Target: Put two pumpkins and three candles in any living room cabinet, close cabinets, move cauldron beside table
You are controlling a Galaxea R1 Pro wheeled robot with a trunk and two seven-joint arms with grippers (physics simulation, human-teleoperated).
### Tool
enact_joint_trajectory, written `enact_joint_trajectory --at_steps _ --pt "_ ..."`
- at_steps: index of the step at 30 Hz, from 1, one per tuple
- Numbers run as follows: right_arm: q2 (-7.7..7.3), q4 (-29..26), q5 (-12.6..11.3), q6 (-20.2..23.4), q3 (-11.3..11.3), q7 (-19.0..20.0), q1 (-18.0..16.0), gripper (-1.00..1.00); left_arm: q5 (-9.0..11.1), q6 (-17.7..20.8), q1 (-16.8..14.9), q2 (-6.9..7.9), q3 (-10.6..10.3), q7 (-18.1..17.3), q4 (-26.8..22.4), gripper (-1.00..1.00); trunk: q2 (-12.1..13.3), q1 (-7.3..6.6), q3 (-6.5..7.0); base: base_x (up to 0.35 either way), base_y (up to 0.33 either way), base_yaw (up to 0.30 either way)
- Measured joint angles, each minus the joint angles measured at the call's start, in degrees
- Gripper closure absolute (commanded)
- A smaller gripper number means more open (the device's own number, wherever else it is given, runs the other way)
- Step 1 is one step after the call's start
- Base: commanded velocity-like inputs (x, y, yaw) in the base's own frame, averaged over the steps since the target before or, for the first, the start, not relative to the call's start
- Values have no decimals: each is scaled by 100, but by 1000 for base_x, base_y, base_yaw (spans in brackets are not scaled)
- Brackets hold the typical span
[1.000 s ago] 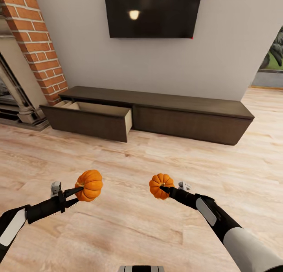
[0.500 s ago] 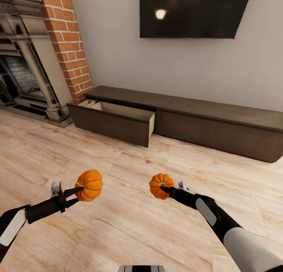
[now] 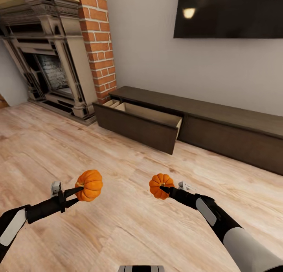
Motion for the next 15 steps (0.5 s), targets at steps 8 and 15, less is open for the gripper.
enact_joint_trajectory --at_steps 8,15 --pt "0 0 0 0 0 0 0 100 1 0 1 0 0 0 0 100 0 0 0 235 219 277" --pt "0 0 0 -2 0 0 0 100 1 0 0 0 0 0 1 100 0 0 0 259 216 277"
